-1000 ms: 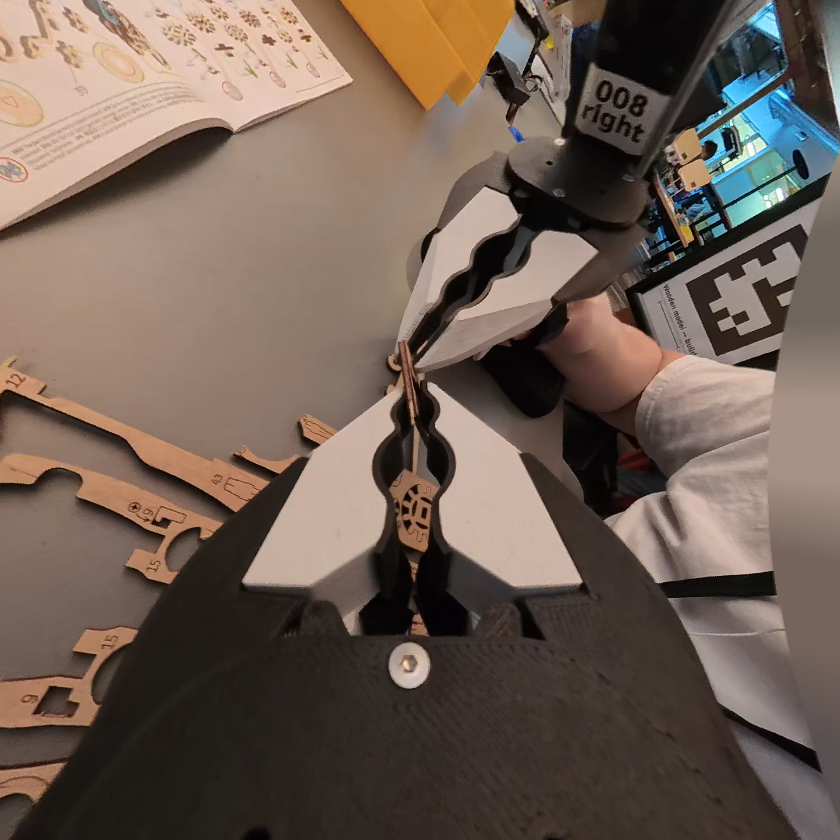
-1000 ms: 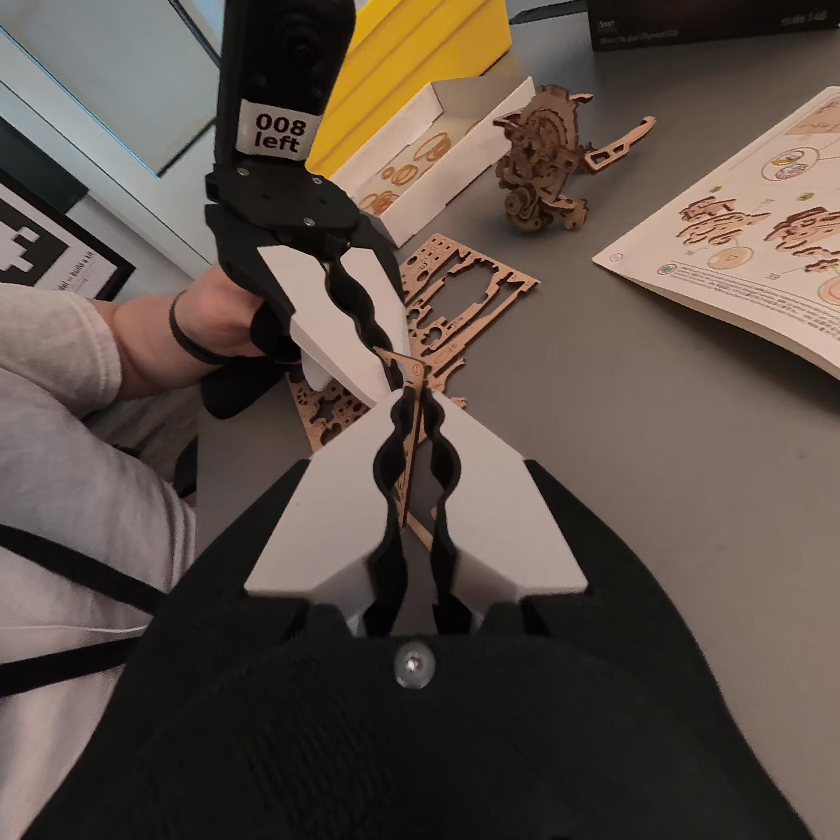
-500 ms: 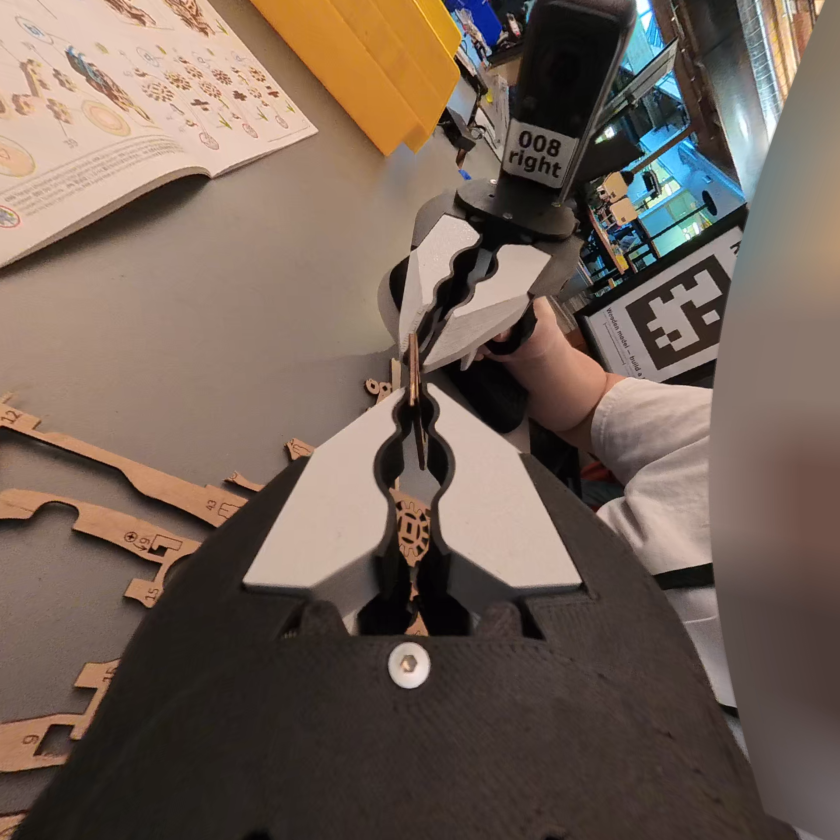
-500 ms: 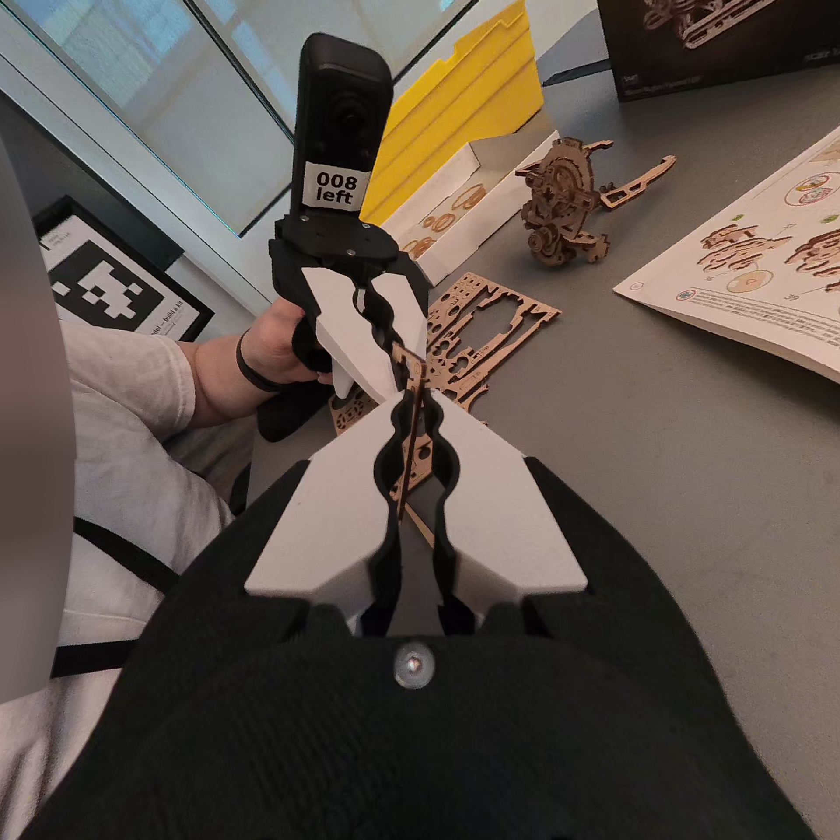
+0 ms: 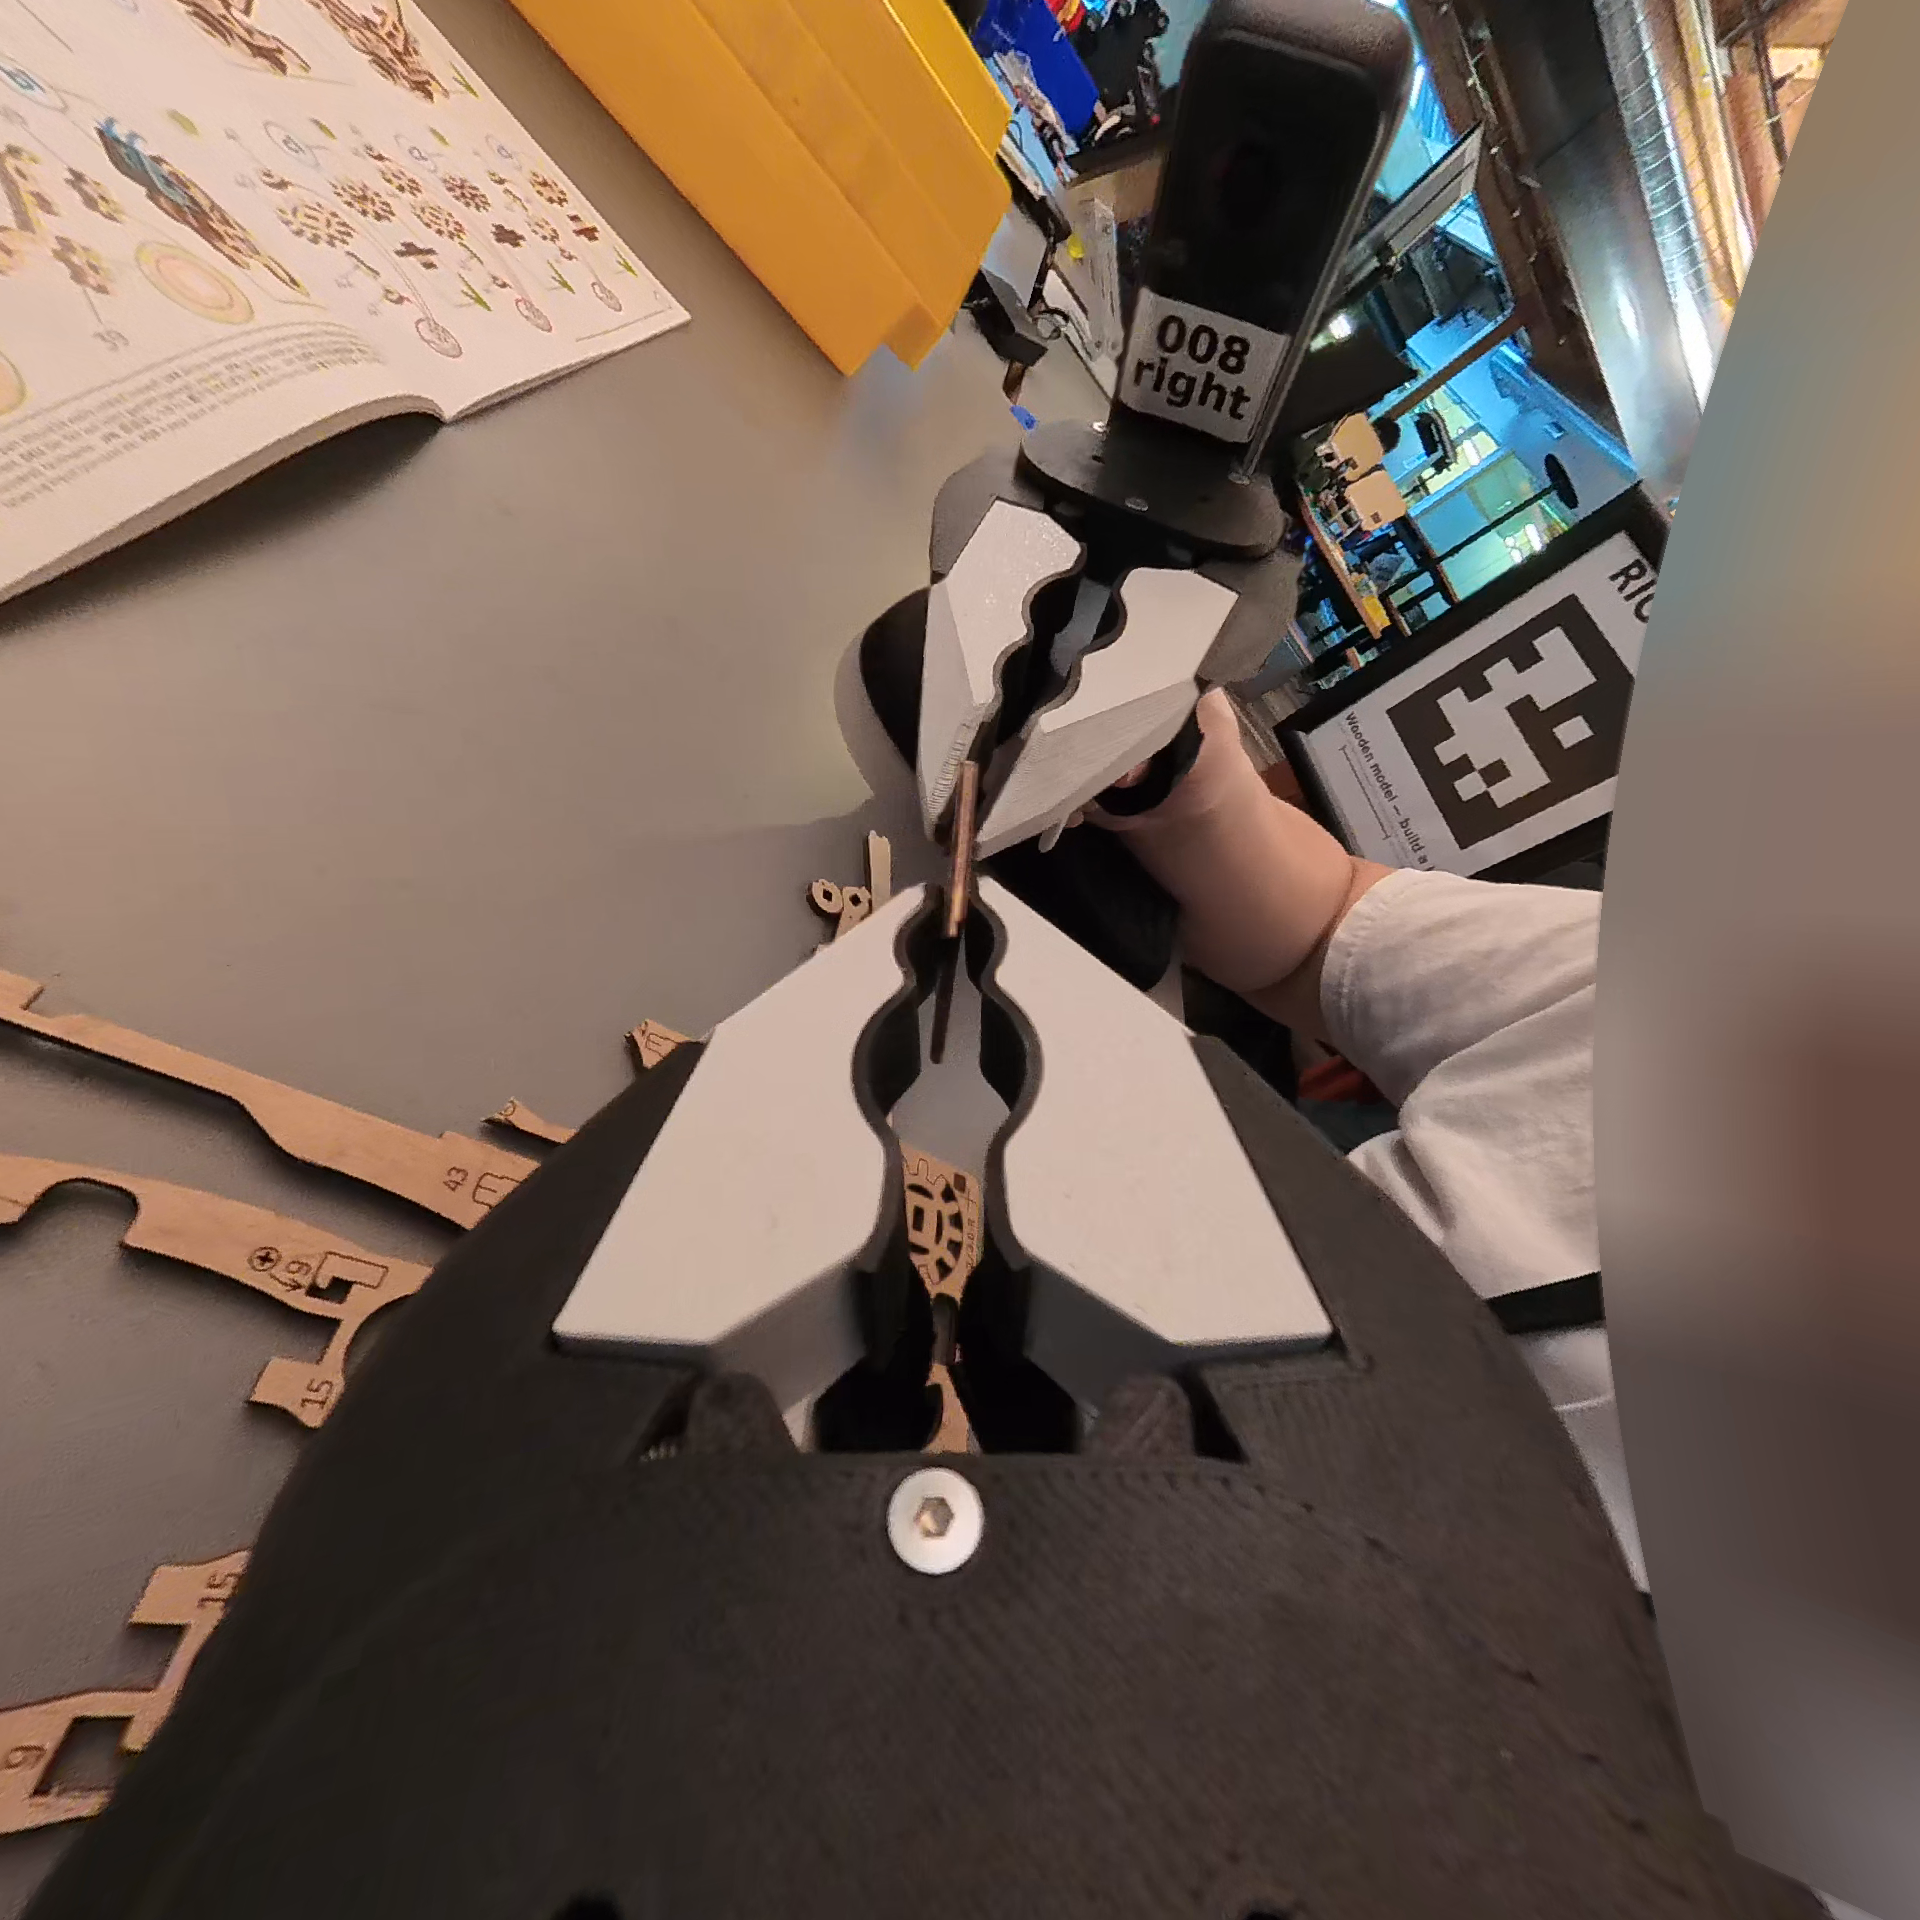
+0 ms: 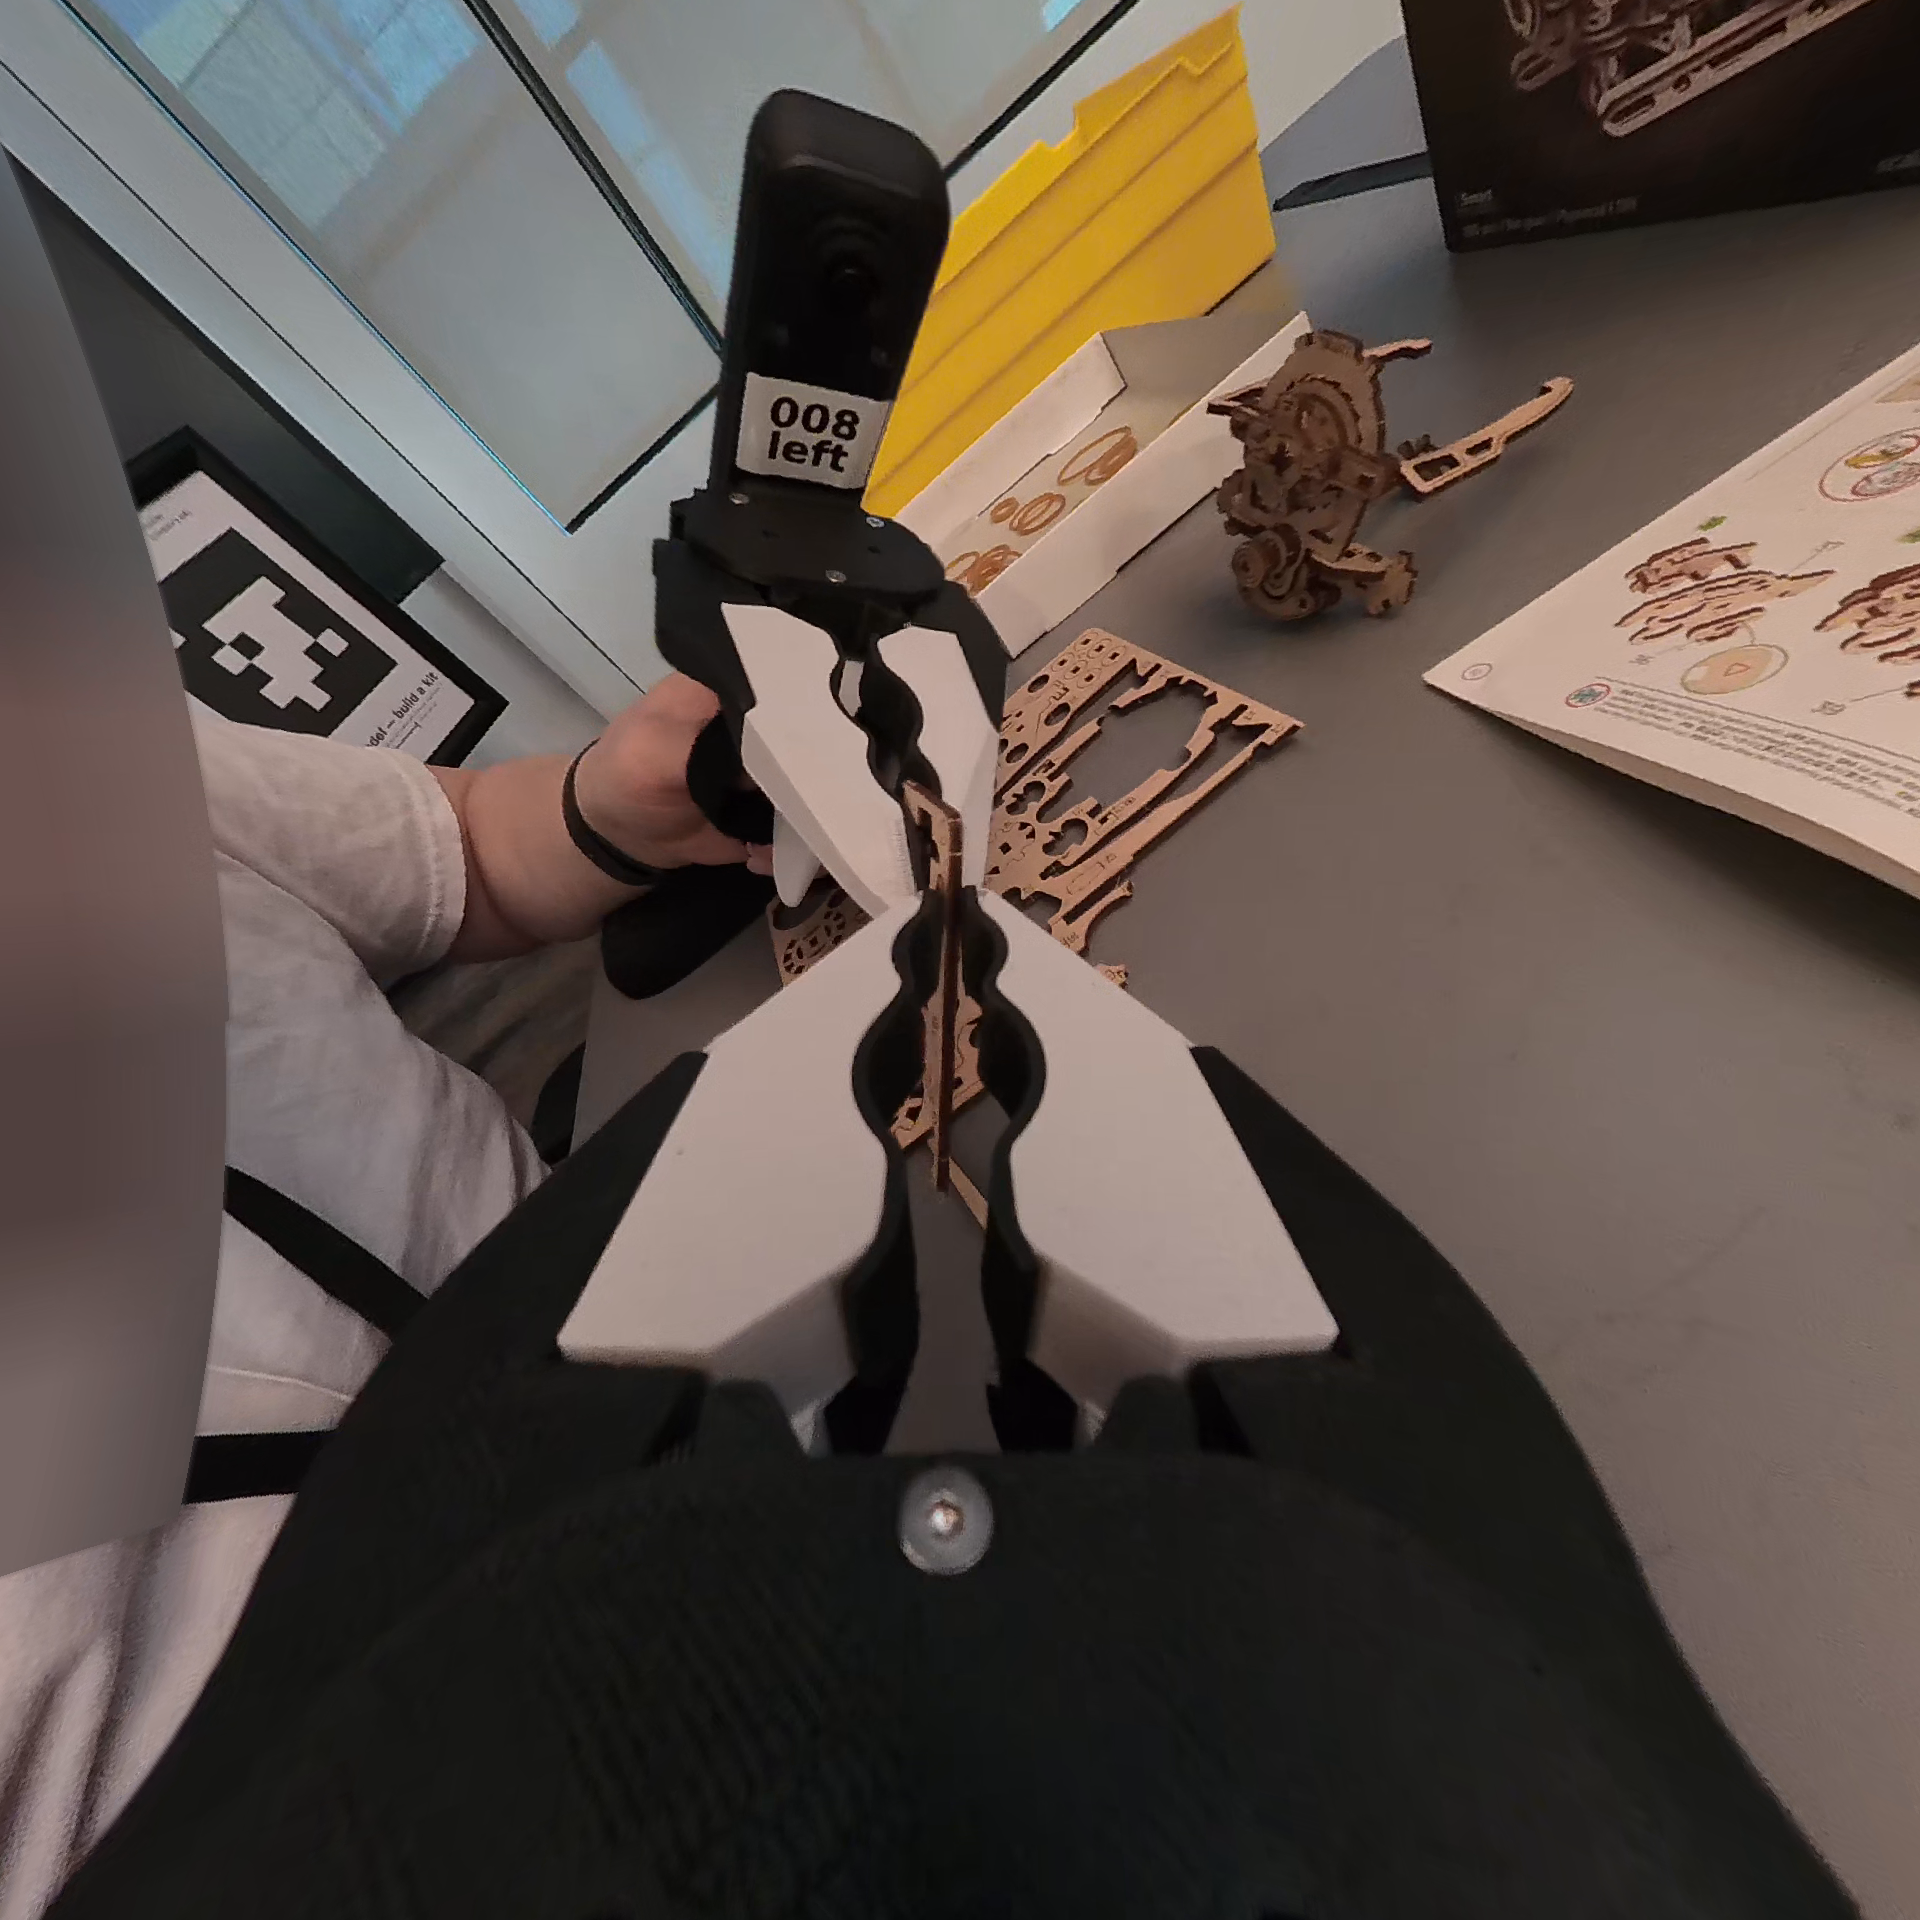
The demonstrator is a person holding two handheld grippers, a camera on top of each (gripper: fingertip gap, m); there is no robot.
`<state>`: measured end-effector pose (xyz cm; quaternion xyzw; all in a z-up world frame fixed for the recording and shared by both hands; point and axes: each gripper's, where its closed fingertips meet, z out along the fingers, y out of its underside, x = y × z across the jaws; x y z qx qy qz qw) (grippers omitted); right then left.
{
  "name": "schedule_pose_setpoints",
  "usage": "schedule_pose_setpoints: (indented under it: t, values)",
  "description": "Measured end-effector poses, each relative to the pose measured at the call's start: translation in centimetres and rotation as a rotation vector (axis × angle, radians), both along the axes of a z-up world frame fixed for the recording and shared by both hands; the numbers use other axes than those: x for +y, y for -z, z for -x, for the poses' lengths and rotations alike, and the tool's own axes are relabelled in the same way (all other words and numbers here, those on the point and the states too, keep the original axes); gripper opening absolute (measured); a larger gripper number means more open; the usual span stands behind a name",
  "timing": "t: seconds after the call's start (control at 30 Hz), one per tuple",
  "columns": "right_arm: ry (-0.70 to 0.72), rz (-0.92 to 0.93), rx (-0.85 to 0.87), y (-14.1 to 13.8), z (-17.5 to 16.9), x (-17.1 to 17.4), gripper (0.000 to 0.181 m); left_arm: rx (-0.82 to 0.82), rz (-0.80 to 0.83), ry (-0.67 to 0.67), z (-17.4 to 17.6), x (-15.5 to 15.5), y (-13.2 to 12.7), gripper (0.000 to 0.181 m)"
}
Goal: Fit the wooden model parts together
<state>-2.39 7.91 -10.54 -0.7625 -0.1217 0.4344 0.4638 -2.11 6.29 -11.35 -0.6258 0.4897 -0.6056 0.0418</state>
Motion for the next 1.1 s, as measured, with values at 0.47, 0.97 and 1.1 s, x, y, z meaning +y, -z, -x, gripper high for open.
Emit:
schedule_pose_setpoints:
  t: [0.47,0.97,1.1]
  values:
    - [0.009,0.003,-0.091,0.8,0.3,0.0,0.001,0.047,-0.073,0.001,0.1,-0.5,0.8,0.0]
    - [0.063,0.005,-0.167,1.7,-0.1,0.6,0.001,0.089,-0.122,-0.046,-0.3,0.2,2.1,0.001]
    - [0.08,0.003,-0.227,2.2,0.0,0.7,0.001,0.109,-0.166,-0.053,-0.3,0.4,2.6,0.0]
